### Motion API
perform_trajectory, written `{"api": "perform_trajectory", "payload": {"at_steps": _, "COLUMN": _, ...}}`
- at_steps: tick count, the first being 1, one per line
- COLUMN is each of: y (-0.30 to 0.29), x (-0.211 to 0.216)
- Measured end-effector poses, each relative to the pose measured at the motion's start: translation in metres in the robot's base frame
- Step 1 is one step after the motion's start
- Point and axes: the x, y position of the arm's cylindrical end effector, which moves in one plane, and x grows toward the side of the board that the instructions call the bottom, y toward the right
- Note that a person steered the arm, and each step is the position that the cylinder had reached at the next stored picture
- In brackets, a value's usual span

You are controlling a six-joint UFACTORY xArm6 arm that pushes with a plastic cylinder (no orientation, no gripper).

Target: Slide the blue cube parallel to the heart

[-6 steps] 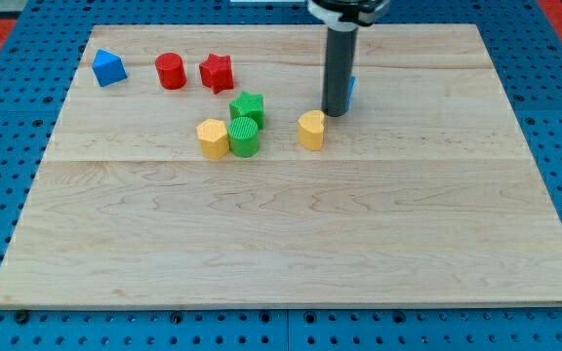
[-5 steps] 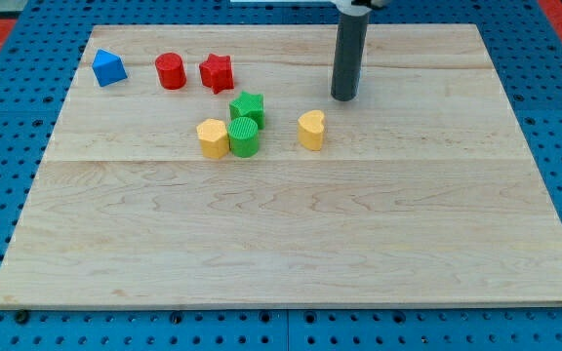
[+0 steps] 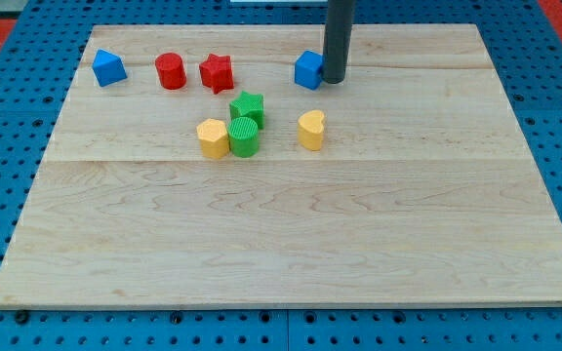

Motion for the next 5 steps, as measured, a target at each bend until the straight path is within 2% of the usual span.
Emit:
{"api": "perform_trajectory", "payload": {"at_steps": 1, "y": 0.013, "x": -0.052}}
{"api": "perform_trajectory", "payload": {"at_steps": 2, "y": -0.001, "x": -0.063}}
{"api": "perform_trajectory", "payload": {"at_steps": 4, "y": -0.010, "x": -0.027}}
{"api": "perform_trajectory", "payload": {"at_steps": 5, "y": -0.020, "x": -0.022}}
